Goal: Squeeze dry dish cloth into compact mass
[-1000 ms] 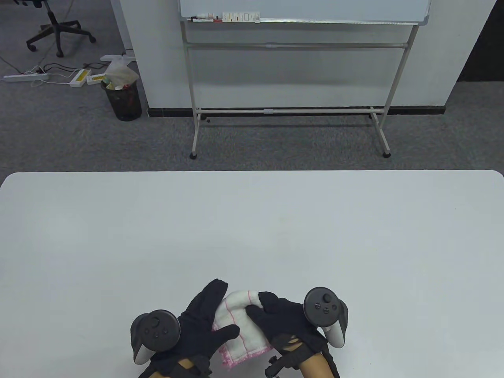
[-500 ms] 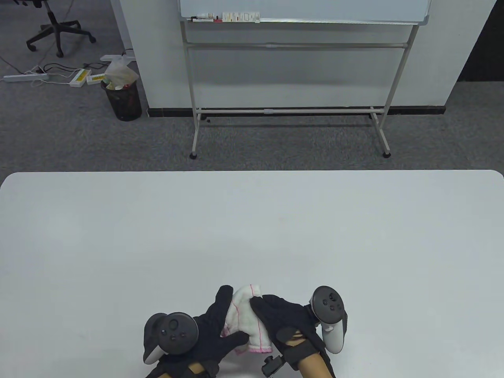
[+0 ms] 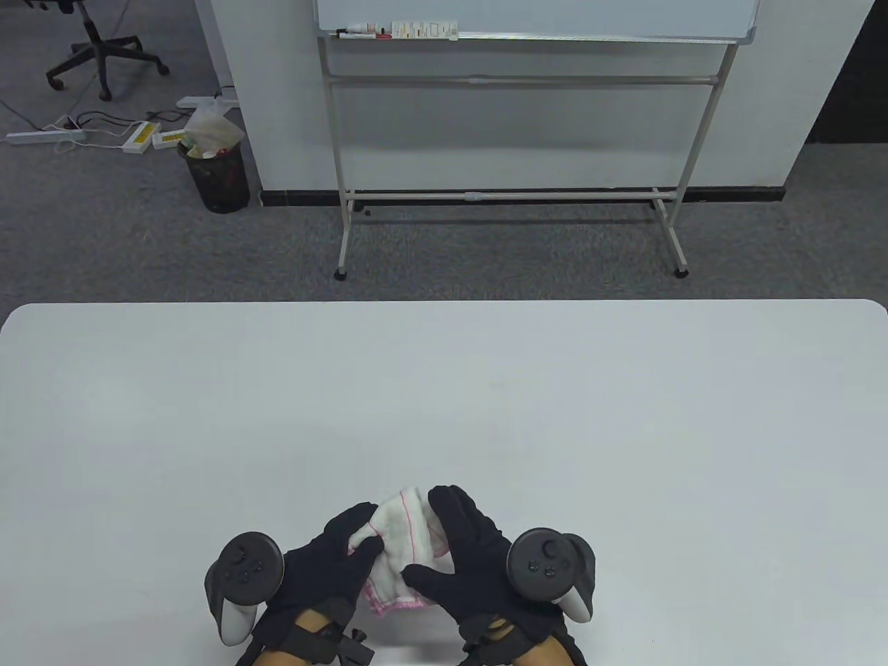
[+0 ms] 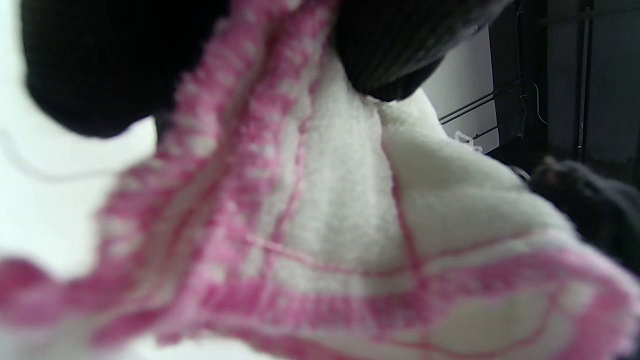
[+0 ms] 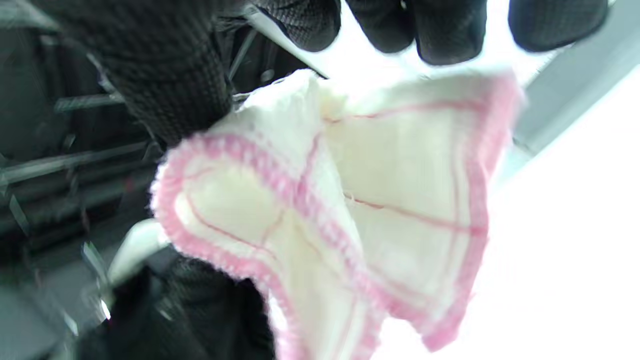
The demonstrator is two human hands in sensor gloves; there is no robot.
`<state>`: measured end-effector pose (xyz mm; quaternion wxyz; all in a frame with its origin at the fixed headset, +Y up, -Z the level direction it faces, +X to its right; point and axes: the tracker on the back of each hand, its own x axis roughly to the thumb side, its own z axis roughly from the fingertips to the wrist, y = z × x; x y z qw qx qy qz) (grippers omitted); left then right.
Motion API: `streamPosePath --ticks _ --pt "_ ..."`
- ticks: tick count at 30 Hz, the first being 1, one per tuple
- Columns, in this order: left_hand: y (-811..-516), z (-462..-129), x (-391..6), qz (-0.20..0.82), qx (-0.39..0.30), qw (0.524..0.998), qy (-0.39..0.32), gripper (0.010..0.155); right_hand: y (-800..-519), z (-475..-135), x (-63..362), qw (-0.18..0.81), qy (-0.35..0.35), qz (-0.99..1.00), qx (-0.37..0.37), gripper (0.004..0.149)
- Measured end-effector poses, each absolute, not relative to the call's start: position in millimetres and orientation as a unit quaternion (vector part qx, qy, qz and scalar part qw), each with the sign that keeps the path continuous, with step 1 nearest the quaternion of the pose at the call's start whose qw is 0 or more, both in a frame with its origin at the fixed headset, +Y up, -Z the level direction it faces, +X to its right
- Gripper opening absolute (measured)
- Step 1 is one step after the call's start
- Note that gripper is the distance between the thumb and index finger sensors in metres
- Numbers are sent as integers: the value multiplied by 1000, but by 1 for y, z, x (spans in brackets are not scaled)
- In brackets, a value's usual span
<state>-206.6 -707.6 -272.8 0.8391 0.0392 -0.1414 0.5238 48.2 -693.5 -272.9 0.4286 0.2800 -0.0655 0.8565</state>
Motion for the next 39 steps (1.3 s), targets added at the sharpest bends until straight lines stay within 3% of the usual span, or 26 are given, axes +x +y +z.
streamPosePath --ticks 3,8,13,14,17,18,21,24,26,27,29,31,36,39 --pt "-706 -271 -202 524 37 838 -145 49 -689 -267 40 389 -67 862 319 103" --pt "-712 -272 -186 684 -62 694 -218 50 -692 -266 31 342 -20 877 336 117" --pt "-722 -275 -187 726 -93 647 -213 51 -690 -267 31 430 -2 843 324 110" --pt "-722 -275 -188 726 -88 650 -207 52 -689 -267 31 430 -9 845 318 104" --pt "-721 -271 -191 661 -41 733 -157 59 -688 -271 37 399 -64 868 288 81" --pt "-721 -270 -191 647 -45 744 -156 63 -689 -272 39 401 -74 870 279 72" --pt "-726 -269 -187 606 -82 776 -155 74 -693 -272 45 405 -95 871 260 65" --pt "-735 -267 -176 644 -123 740 -150 88 -687 -264 43 341 -171 886 263 63" --pt "-743 -265 -166 692 -186 676 -171 94 -684 -256 37 311 -209 885 277 63" --pt "-748 -263 -159 730 -224 619 -184 95 -684 -253 33 302 -218 882 289 63" --pt "-750 -262 -149 791 -248 518 -209 94 -687 -250 25 318 -197 871 319 65" --pt "-750 -263 -151 814 -225 493 -209 89 -692 -252 21 350 -153 862 332 68" --pt "-748 -268 -168 823 -171 502 -203 72 -694 -254 14 408 -93 838 350 74" --pt "-748 -270 -181 824 -133 526 -164 56 -699 -256 8 444 -65 820 356 72"
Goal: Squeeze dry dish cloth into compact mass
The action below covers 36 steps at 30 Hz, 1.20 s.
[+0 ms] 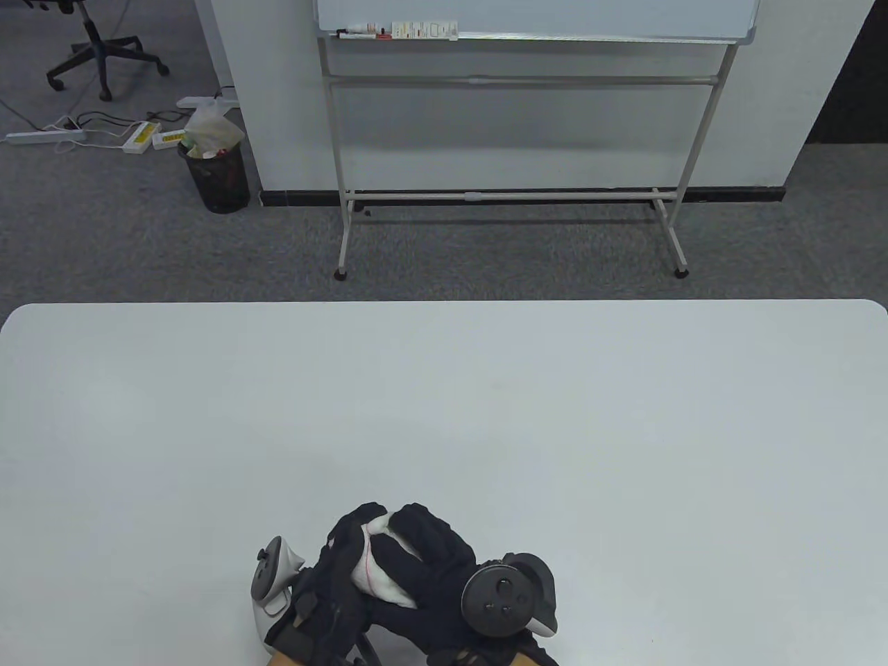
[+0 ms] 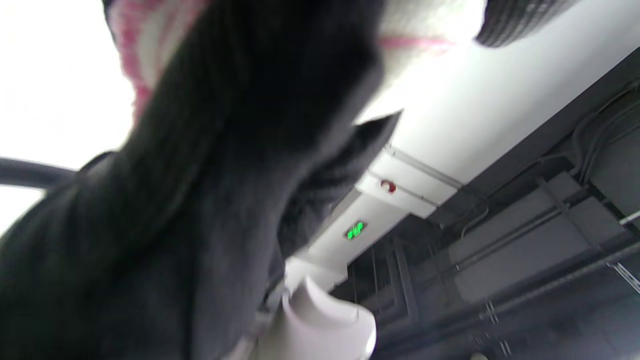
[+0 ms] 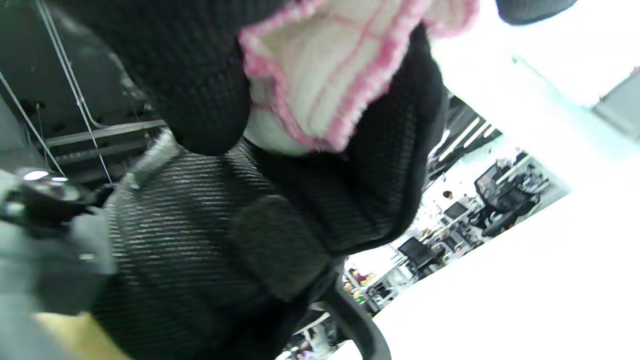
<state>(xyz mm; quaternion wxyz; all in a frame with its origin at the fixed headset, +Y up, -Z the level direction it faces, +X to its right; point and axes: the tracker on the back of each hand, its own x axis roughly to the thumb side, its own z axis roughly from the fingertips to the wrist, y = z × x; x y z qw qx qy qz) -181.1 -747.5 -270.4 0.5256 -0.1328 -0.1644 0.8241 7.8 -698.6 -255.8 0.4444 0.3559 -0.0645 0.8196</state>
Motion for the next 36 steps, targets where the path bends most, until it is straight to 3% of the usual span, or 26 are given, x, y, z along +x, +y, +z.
streamPosePath --ticks 3,6,9,11,14,18,20,24,27,30,33,36 --pt "-746 -272 -187 822 -111 537 -154 50 -701 -257 5 463 -70 810 353 73" --pt "-740 -273 -193 803 -56 572 -158 49 -706 -260 9 504 -54 803 313 93" --pt "-724 -267 -200 735 35 659 -158 50 -722 -267 14 584 44 764 270 99" --pt "-718 -263 -198 698 71 691 -173 50 -732 -271 15 641 108 721 243 100" --pt "-716 -263 -191 716 93 665 -192 54 -742 -271 11 708 171 647 224 100" --pt "-719 -264 -178 715 55 662 -218 56 -744 -273 10 784 183 544 236 101" --pt "-722 -262 -172 696 25 680 -227 54 -743 -274 13 804 168 521 232 102" --pt "-727 -262 -170 587 17 785 -196 55 -734 -274 25 781 99 577 218 95" --pt "-733 -263 -164 624 -30 754 -206 58 -726 -273 31 744 47 631 214 73" --pt "-743 -261 -158 684 -79 697 -200 76 -716 -271 34 716 -17 665 212 54" --pt "-746 -260 -155 735 -104 643 -185 84 -701 -267 40 666 -112 700 234 52" --pt "-745 -258 -158 736 -95 654 -144 83 -688 -259 48 577 -219 746 251 52"
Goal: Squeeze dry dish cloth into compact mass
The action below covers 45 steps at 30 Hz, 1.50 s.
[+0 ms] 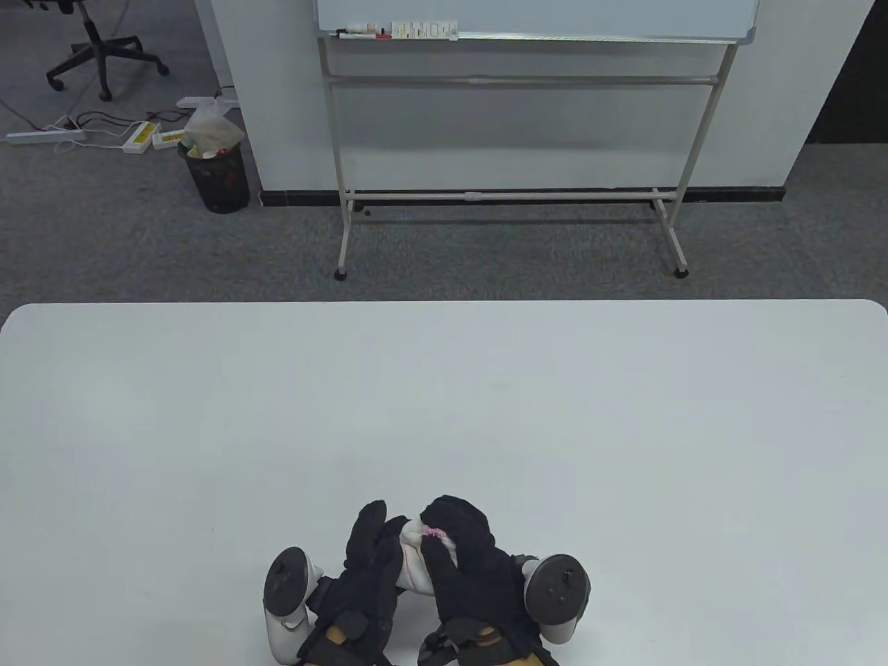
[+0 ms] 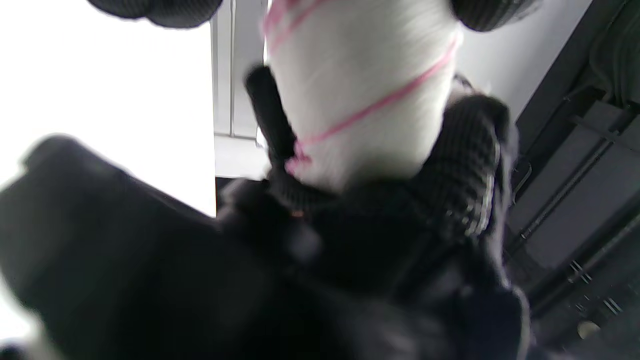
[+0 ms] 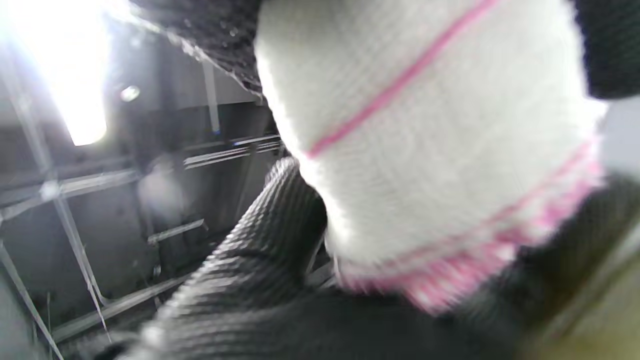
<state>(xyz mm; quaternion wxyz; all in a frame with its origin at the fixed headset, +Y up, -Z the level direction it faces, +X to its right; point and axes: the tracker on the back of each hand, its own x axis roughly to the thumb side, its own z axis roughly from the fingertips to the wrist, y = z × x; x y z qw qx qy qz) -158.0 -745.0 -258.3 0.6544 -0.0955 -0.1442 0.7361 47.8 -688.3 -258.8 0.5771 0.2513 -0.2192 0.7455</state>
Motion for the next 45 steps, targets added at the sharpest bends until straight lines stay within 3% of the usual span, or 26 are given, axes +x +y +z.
streamPosePath --ticks 2,4,6,8,12,15,22,26,31,33,38,40,43,45 --pt "-747 -256 -158 746 -125 643 -123 81 -686 -257 49 534 -242 766 262 51" --pt "-750 -255 -153 769 -175 599 -139 80 -688 -258 47 540 -227 761 280 50" --pt "-753 -254 -148 802 -216 534 -156 85 -695 -261 39 566 -168 751 295 50" --pt "-754 -257 -149 817 -199 516 -161 83 -702 -262 31 588 -111 743 300 50" --pt "-745 -262 -159 779 -151 583 -172 75 -712 -266 27 646 -79 712 264 53" --pt "-742 -260 -164 769 -109 611 -153 67 -719 -266 23 678 -51 697 230 63" --pt "-737 -266 -172 762 -114 620 -149 53 -735 -271 18 730 49 645 219 72" --pt "-738 -267 -179 748 -67 652 -102 50 -723 -269 22 662 -30 707 246 79" --pt "-735 -265 -188 731 -21 681 -51 51 -695 -257 33 496 -164 787 328 91" --pt "-738 -265 -189 719 -31 693 -35 53 -688 -253 30 452 -160 804 352 92" --pt "-739 -268 -186 751 -59 653 -79 59 -700 -257 16 373 -65 850 368 111" --pt "-737 -267 -185 776 -88 616 -106 62 -703 -260 16 374 -50 853 360 110" --pt "-733 -268 -183 778 -119 595 -163 66 -703 -262 18 360 -77 864 344 115" --pt "-733 -270 -182 781 -119 589 -172 68 -700 -262 21 350 -113 871 325 109"
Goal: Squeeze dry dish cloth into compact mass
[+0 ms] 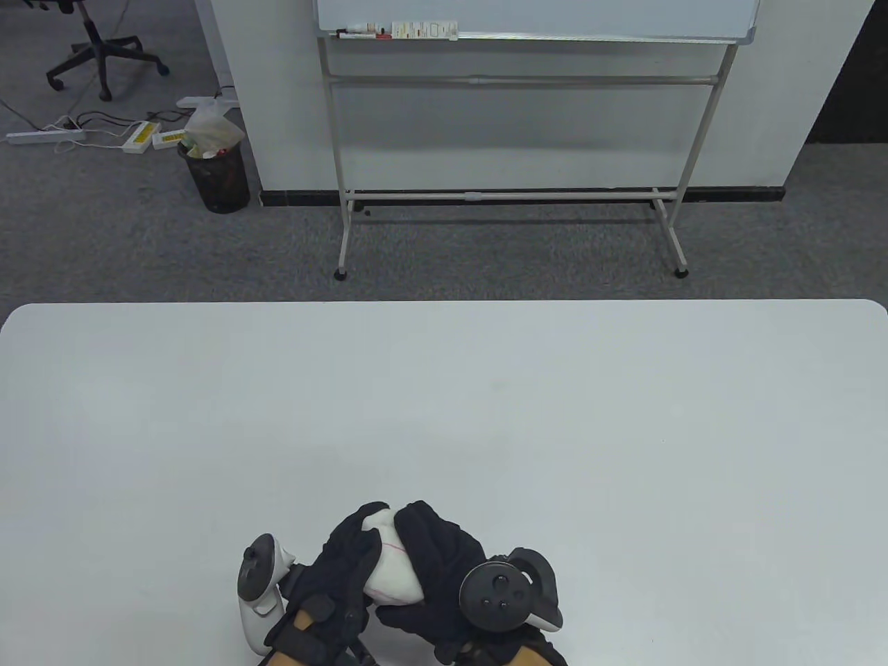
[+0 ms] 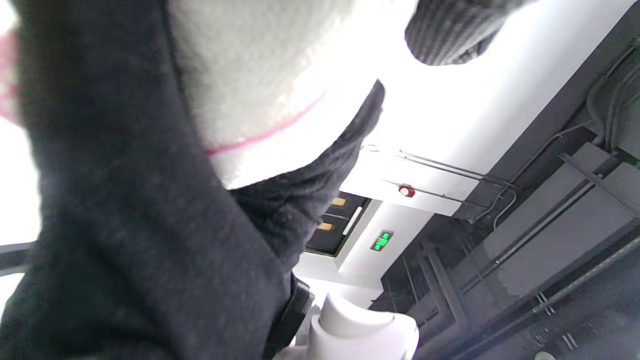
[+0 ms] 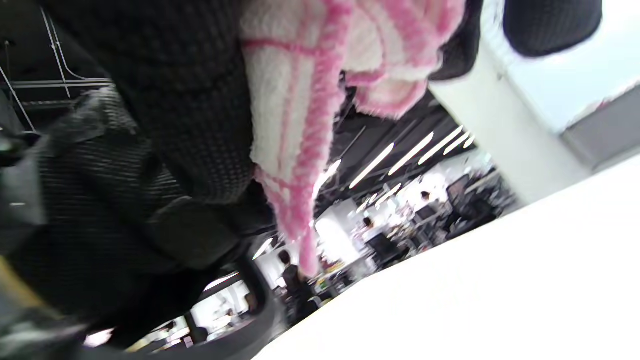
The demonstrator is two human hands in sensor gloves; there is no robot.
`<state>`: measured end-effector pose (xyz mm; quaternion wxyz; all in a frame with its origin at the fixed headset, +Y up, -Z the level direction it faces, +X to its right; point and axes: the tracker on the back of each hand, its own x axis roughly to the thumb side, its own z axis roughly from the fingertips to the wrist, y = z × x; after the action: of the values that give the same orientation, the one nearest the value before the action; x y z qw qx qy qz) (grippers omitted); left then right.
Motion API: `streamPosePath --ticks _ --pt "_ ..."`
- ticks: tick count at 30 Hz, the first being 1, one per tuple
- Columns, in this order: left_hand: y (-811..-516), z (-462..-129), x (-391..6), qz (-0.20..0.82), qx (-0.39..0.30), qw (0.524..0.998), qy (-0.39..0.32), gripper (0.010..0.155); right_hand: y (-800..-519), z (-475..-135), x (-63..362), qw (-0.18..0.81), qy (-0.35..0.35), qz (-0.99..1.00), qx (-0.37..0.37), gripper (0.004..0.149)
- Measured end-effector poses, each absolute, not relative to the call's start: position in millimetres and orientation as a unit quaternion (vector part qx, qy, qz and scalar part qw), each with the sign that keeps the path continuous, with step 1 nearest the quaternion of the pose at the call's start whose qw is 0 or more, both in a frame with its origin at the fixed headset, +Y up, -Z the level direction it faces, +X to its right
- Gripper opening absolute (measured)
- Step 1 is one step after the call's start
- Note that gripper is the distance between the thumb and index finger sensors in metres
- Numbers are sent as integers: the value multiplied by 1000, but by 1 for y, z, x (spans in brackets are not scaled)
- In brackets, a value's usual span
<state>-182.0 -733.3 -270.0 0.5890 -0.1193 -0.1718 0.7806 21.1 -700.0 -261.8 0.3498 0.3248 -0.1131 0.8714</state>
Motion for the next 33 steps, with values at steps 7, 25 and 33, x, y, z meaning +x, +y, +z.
streamPosePath --ticks 7,25,33 --pt "-735 -261 -173 743 -101 649 -130 75 -692 -259 32 363 -218 861 283 65" --pt "-746 -267 -172 850 -179 458 -187 65 -698 -256 0 391 -81 835 377 75" --pt "-734 -272 -182 823 -80 536 -171 50 -701 -260 14 541 -4 764 353 85"
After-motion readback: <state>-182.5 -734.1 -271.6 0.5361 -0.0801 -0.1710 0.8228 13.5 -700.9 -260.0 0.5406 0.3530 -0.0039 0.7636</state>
